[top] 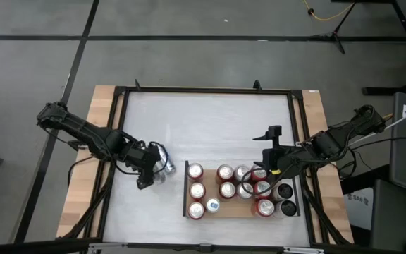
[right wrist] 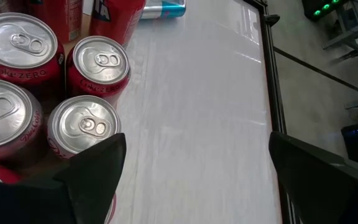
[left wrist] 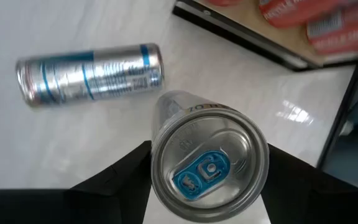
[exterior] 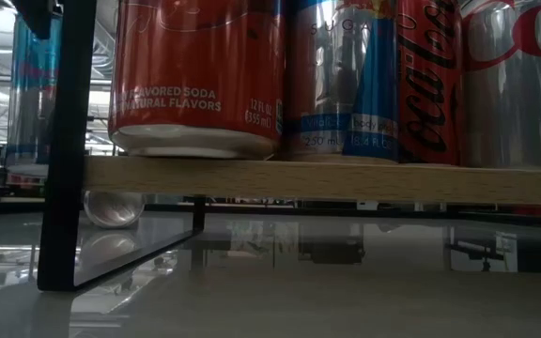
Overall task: Place canned beverage on shelf
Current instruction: Put the bottom left blue soda can on the shelf
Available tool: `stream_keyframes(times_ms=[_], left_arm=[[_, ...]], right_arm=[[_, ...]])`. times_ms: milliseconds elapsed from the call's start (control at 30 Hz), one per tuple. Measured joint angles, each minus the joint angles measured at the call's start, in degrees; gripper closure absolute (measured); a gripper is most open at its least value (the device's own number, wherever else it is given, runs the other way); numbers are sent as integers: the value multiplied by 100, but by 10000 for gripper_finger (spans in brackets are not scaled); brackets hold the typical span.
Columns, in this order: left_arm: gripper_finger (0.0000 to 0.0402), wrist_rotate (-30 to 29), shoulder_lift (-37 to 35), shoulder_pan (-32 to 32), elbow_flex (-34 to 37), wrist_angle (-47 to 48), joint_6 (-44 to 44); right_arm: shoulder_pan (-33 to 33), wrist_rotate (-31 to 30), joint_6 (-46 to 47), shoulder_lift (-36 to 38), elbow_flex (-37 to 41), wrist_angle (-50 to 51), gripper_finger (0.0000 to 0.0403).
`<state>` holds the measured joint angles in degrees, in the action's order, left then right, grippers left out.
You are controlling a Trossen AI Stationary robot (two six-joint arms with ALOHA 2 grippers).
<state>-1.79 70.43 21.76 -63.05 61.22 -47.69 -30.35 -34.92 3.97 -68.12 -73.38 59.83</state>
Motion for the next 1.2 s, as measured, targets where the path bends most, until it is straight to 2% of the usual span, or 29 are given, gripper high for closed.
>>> stream_keyframes(times_ms=[367, 600, 867, 1200], left_arm=[[163, 9, 292, 278, -2, -9, 2276], [162, 2, 719, 455, -2, -55, 3178], [161, -2, 1077, 468, -12, -66, 3327], [161, -34, 1084, 442, -17, -99, 3323]], right_arm=[[2, -10, 0, -2, 0, 8, 17], [0, -17, 0, -2, 0, 7, 17], [2, -68, 0, -2, 0, 6, 17], [2, -68, 0, -2, 0, 7, 17]])
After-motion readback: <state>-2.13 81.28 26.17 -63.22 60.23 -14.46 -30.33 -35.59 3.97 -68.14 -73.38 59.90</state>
